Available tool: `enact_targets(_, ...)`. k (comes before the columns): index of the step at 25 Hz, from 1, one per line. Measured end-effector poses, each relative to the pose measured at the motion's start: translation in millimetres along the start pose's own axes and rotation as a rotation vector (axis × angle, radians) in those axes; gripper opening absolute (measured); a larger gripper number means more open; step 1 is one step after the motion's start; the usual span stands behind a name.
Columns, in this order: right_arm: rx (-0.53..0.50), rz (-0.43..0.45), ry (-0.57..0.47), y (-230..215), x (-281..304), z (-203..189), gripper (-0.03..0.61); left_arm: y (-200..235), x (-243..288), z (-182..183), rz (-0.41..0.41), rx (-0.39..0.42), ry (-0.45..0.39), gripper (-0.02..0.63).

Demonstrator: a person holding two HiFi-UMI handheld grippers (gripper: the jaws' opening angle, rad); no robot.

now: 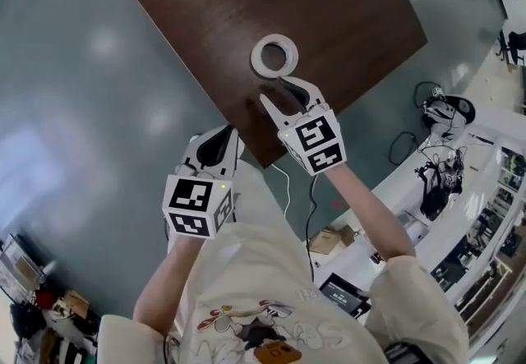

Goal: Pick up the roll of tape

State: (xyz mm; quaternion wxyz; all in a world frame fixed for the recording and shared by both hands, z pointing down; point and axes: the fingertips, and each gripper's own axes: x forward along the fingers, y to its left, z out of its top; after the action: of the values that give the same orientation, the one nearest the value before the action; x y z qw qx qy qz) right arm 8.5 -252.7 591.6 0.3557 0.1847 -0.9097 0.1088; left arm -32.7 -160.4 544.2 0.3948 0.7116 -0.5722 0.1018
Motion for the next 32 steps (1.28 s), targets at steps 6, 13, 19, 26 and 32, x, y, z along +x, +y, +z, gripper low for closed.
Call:
enact_targets(6,-0.032,0.019,0.047,-6,23,2,0.178,11,17,2,0.011,-0.02,0.015,0.006)
enact_targets(13,-0.052,0.01,0.105,-17,51,-11,0.187,31,40,-3,0.028,-0.028,0.026,0.008)
enact_targets(19,-0.109,0.002,0.191,-24,62,-18,0.187,36,43,-5,0.03,-0.039,0.027,0.008)
enact_targets(26,-0.21,0.023,0.3,-25,78,-33,0.186,42,53,-13,0.022,-0.048,0.026,0.008)
enact_targets(32,-0.292,0.025,0.385,-18,90,-35,0.147,56,50,-15,0.015,-0.063,0.024,0.008)
